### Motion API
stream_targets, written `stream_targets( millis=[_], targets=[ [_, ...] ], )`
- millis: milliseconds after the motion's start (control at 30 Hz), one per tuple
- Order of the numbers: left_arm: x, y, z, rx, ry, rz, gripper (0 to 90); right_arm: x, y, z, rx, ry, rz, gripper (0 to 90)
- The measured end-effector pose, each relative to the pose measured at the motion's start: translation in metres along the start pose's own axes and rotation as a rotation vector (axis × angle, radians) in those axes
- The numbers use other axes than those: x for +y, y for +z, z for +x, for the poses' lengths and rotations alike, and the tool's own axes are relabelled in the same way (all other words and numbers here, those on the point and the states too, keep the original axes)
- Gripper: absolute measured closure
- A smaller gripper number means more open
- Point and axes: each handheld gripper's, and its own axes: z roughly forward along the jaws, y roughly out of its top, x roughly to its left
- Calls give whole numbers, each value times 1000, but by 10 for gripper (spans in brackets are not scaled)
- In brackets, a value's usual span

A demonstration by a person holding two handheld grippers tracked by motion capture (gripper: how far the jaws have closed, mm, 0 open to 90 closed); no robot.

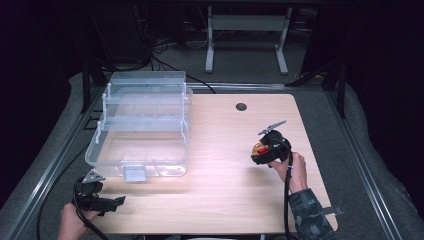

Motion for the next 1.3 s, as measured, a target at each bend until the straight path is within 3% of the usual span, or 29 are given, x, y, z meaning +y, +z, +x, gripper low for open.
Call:
stream_targets(
  millis=[100, 133, 267, 367, 400, 433, 467, 533, 567, 600, 633, 800, 900, 933, 967, 1000, 1033, 1067, 1100, 1133, 1200, 1300],
  targets=[
    [1, -2, 0, 3, 0, -2, 2, -5, -3, -10, -7, 22, 2, 202],
    [2, -3, 1, 3, 2, -3, 2, -10, -7, -22, -21, 48, 7, 202],
    [1, -3, 2, -5, -4, -5, 2, -16, -9, -34, -30, 73, 15, 202],
    [0, -3, 1, -2, 1, 5, 2, -24, -10, -49, -74, 106, 36, 202],
    [0, -3, 1, 0, 2, 0, 2, -27, -10, -54, -33, 122, 22, 202],
    [-1, -3, 0, -2, 0, 0, 2, -28, -11, -56, -92, 127, 39, 202],
    [-1, -3, 0, -1, -1, -1, 2, -30, -11, -62, -31, 139, 26, 202],
    [-2, -3, 1, -2, 0, -1, 2, -33, -12, -67, -108, 153, 50, 202],
    [-2, -3, 1, -1, 1, 1, 2, -35, -10, -72, -58, 164, 40, 202],
    [-2, -3, 1, -2, 1, 2, 2, -37, -10, -76, -54, 174, 45, 202],
    [-2, -3, 1, -3, 0, 6, 2, -38, -9, -79, -91, 185, 55, 202],
    [-1, -6, 1, -5, 3, 5, 2, -46, -1, -97, -116, 230, 98, 202],
    [-3, -3, 2, -6, -2, 12, 2, -54, 8, -104, -136, 254, 122, 201],
    [-3, -2, 2, -8, 0, 15, 2, -57, 11, -108, -78, 266, 125, 202],
    [-3, -1, 1, -11, 1, 22, 2, -60, 15, -107, -131, 268, 135, 201],
    [-3, -1, 1, -13, 4, 24, 2, -62, 17, -110, -96, 283, 148, 201],
    [-3, -1, 0, -14, 5, 24, 2, -64, 19, -111, -112, 293, 142, 201],
    [-3, -1, -1, -13, 8, 23, 2, -66, 20, -113, -78, 298, 140, 201],
    [-2, -2, -1, -14, 8, 18, 2, -67, 21, -113, -122, 301, 143, 201],
    [-2, -2, -1, -14, 9, 18, 2, -68, 22, -114, -122, 306, 147, 201],
    [-2, -2, -1, -16, 7, 16, 2, -70, 24, -117, -76, 317, 160, 200],
    [-2, 0, -2, -20, 7, 23, 2, -72, 27, -118, -100, 330, 184, 194]
  ],
)
